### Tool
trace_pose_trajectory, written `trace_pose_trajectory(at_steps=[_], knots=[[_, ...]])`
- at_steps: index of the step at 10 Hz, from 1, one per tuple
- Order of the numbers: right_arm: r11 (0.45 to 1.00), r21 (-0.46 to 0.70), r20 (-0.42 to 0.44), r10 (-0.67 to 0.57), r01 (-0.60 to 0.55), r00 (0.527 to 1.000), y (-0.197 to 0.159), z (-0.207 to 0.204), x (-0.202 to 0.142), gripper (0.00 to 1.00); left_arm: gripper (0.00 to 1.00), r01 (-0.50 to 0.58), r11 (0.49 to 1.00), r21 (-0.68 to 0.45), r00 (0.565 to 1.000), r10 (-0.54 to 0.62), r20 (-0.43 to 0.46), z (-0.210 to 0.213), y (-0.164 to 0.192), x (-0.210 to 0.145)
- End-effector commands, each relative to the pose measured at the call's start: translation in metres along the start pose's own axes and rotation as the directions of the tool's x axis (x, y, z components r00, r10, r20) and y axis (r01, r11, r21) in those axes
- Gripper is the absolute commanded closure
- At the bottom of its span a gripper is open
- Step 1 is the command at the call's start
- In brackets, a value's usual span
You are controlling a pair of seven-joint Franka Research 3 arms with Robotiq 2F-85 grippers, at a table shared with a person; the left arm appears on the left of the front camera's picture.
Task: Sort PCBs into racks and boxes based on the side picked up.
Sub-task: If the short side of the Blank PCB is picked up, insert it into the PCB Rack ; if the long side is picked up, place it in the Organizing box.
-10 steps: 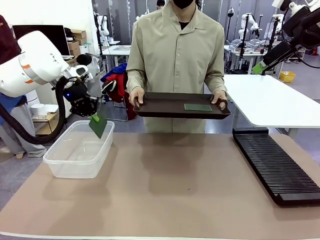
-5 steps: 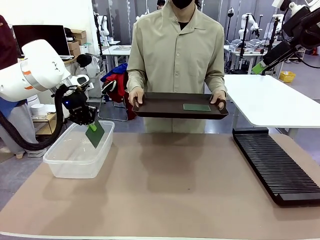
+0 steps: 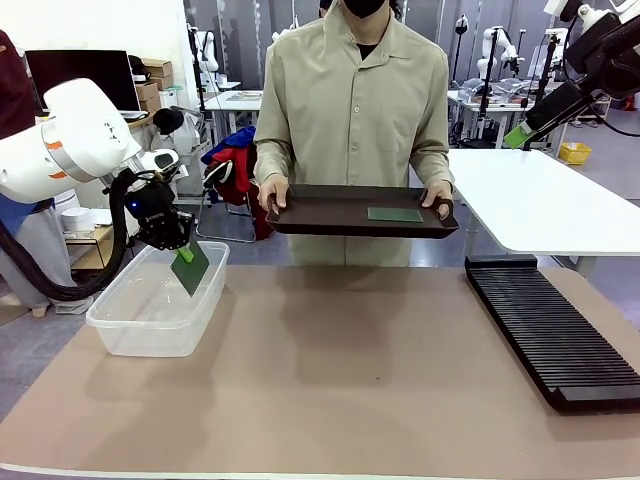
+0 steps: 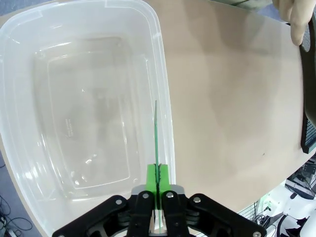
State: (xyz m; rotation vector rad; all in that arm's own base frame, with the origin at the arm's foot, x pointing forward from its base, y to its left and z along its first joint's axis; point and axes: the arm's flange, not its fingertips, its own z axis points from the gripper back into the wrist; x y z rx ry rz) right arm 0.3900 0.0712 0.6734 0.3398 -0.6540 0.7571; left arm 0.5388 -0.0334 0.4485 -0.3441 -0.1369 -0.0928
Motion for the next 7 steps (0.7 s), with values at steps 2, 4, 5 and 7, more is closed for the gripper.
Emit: trace_pose_trajectory(at_steps=[2,4,5,7], knots=[[1.000,0.003,-0.003,-0.001,0.001,1.000,0.000,-0.002,-0.001,0.00,0.98,0.073,0.997,-0.011,0.997,-0.073,-0.008,-0.009,0.022,0.011],[1.000,0.003,-0.003,-0.001,0.001,1.000,0.000,-0.002,-0.001,0.00,0.98,0.061,0.998,-0.009,0.998,-0.061,0.010,-0.018,0.032,0.009],[1.000,0.003,-0.003,-0.001,0.001,1.000,0.000,-0.002,-0.001,0.00,0.98,0.062,0.998,-0.016,0.998,-0.062,0.001,-0.026,0.039,0.009],[1.000,0.003,-0.003,-0.001,0.001,1.000,0.000,-0.002,-0.001,0.00,0.98,0.053,0.996,-0.073,0.999,-0.053,-0.004,-0.042,0.054,0.014]])
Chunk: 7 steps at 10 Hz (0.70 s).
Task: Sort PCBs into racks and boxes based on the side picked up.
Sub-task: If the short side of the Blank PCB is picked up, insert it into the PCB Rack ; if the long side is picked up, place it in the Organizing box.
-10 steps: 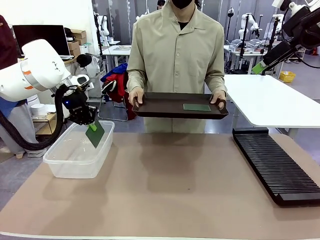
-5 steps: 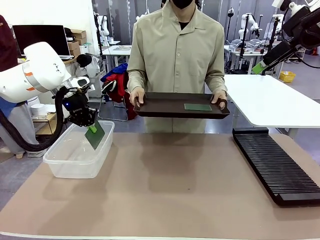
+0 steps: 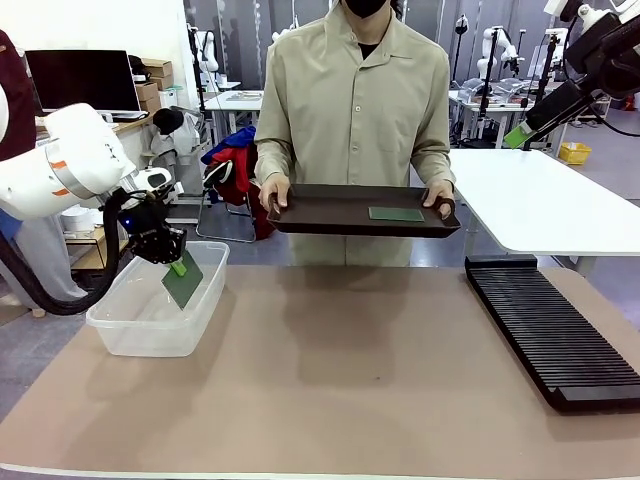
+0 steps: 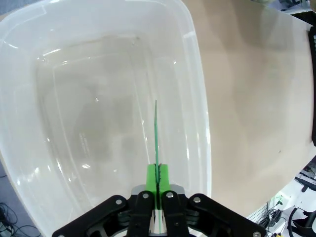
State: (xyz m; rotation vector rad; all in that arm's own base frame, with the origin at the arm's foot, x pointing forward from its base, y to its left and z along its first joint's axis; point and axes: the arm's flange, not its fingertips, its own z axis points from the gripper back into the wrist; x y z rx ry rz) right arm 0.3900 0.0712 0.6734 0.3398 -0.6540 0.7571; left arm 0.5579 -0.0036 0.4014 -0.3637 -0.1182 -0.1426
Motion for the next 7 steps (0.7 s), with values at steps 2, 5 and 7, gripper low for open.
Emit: trace_pose_trajectory(at_steps=[2,5,7], knots=[[1.000,0.003,-0.003,-0.001,0.001,1.000,0.000,-0.002,-0.001,0.00,0.98,-0.003,0.999,-0.049,0.999,0.005,0.035,-0.022,0.016,0.011],[1.000,0.003,-0.003,-0.001,0.001,1.000,0.000,-0.002,-0.001,0.00,0.98,-0.013,0.999,-0.047,1.000,0.014,0.010,-0.037,0.031,0.017],[1.000,0.003,-0.003,-0.001,0.001,1.000,0.000,-0.002,-0.001,0.00,0.98,-0.026,0.998,-0.051,1.000,0.026,-0.001,-0.044,0.041,0.018]])
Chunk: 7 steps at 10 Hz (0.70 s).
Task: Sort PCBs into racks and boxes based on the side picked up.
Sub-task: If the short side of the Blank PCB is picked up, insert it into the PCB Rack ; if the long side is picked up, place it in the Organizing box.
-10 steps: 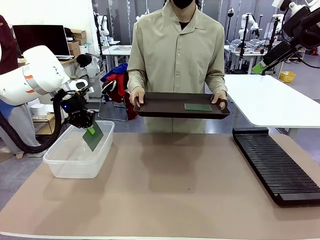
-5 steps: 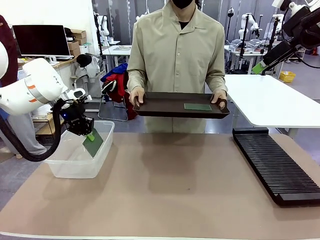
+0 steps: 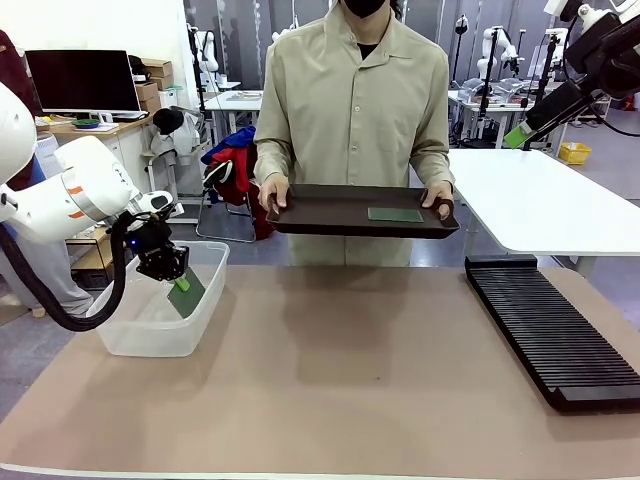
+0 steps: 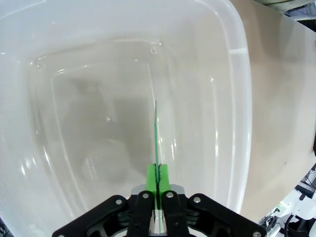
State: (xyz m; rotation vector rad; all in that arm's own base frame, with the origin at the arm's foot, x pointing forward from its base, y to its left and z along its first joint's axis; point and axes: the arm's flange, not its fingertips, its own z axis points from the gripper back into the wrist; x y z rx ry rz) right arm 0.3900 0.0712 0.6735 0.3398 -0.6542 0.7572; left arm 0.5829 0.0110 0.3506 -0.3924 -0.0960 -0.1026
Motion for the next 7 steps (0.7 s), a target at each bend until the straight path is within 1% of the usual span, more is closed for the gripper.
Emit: trace_pose_trajectory(at_steps=[1,5,6,7], knots=[[1.000,0.003,-0.003,-0.001,0.001,1.000,-0.0001,-0.0020,-0.0007,0.00,0.98,0.005,0.999,-0.037,1.000,-0.004,0.012,-0.0017,0.0099,0.0040],[1.000,0.003,-0.003,-0.001,0.001,1.000,-0.0001,-0.0020,-0.0007,0.00,0.98,-0.034,0.999,0.001,0.999,0.034,-0.003,-0.0071,0.0175,0.0048],[1.000,0.003,-0.003,-0.001,0.001,1.000,-0.0001,-0.0020,-0.0007,0.00,0.78,-0.043,0.999,0.015,0.999,0.043,-0.005,-0.0077,0.0181,0.0075],[1.000,0.003,-0.003,-0.001,0.001,1.000,-0.0001,-0.0020,-0.0007,0.00,0.78,-0.048,0.998,0.033,0.999,0.048,0.003,-0.0045,0.0190,0.0057]])
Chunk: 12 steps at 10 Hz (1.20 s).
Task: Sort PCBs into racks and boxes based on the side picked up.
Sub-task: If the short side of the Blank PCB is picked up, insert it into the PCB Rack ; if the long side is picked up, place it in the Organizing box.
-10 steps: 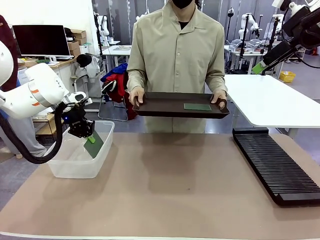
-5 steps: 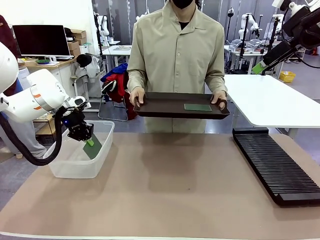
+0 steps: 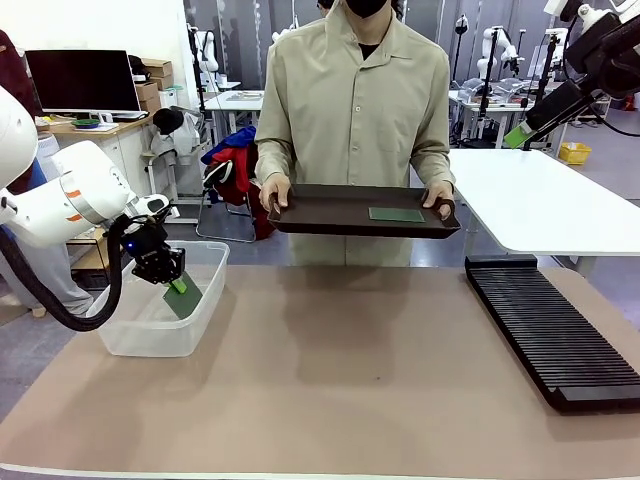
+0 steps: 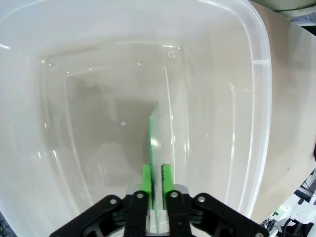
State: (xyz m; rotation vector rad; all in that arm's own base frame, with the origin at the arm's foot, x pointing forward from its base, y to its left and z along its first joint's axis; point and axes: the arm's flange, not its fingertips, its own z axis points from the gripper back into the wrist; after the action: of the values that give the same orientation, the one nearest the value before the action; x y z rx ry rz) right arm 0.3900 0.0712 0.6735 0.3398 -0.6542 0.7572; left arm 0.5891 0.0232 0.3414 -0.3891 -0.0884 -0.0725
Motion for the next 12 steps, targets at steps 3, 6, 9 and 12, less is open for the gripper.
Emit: trace_pose_trajectory(at_steps=[3,6,9,12], knots=[[1.000,0.003,-0.003,-0.001,0.001,1.000,0.000,-0.002,-0.001,0.00,0.38,-0.015,0.998,0.066,0.999,0.012,0.053,0.009,-0.006,-0.003],[1.000,0.003,-0.003,-0.001,0.001,1.000,0.000,-0.002,-0.001,0.00,0.34,0.037,0.996,0.085,0.996,-0.044,0.081,0.020,-0.019,-0.013],[1.000,0.003,-0.003,-0.001,0.001,1.000,0.000,-0.002,-0.001,0.00,0.00,0.083,0.984,0.158,0.988,-0.102,0.119,0.031,-0.035,-0.021],[1.000,0.003,-0.003,-0.001,0.001,1.000,0.000,-0.002,-0.001,0.00,0.00,0.102,0.980,0.172,0.981,-0.128,0.144,0.040,-0.049,-0.027]])
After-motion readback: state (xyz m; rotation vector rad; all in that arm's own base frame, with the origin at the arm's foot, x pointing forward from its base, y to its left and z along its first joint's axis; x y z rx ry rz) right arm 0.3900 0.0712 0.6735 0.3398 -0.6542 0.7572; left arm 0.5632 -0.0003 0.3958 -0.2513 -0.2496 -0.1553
